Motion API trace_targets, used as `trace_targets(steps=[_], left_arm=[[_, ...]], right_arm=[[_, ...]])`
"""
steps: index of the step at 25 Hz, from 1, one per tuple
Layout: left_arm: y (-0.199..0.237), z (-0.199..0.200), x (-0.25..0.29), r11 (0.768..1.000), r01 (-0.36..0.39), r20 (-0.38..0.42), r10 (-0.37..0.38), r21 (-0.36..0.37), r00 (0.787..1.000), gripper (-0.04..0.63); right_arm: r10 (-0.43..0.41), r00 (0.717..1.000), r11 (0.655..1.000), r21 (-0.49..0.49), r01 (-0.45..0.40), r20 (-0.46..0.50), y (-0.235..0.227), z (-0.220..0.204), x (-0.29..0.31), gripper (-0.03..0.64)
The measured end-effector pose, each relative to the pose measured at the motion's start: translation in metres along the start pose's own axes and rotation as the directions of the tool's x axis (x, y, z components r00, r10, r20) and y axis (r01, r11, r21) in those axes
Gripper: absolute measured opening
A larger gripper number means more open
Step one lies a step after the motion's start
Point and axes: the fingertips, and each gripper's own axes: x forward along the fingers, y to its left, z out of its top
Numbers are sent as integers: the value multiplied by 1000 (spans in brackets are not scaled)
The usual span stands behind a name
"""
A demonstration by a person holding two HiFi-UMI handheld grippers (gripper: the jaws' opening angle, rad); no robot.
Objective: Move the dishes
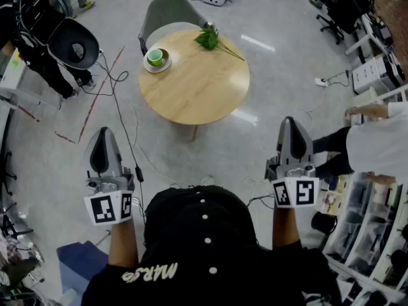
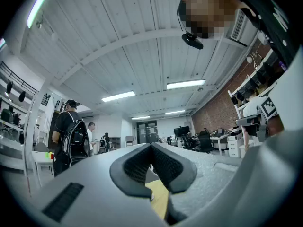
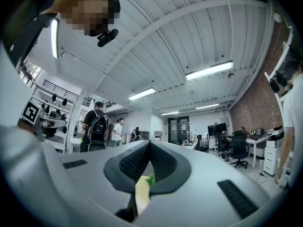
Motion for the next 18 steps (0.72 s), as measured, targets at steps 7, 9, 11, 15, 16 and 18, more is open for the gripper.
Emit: trace_targets(steps=[7, 9, 11, 15, 16, 18], left_arm=[[3, 0, -1, 1000, 1, 3, -1, -2, 1000, 3], [2, 0, -2, 1000, 1, 2, -1, -3, 1000, 3], [2, -1, -2, 1000, 0, 1, 0, -4, 1000, 3], [3, -2, -1, 1000, 4, -2, -4, -6, 1000, 3], [4, -3, 0, 1000, 5, -3, -5, -7, 1000, 3], [3, -3, 0, 1000, 6, -5, -6, -6, 1000, 3]], right_arm=[[4, 1000, 1000, -8, -4, 0, 6, 1, 0, -6], [7, 1000, 1000, -11, -7, -1, 6, 1, -1, -6], [8, 1000, 1000, -7, -8, 2, 5, 2, -2, -8], [29, 999, 999, 41, -30, 21, 10, 3, -1, -6], [35, 999, 998, 47, -35, 17, 11, 3, 0, -5], [35, 999, 998, 44, -35, 6, 11, 0, 0, -5]])
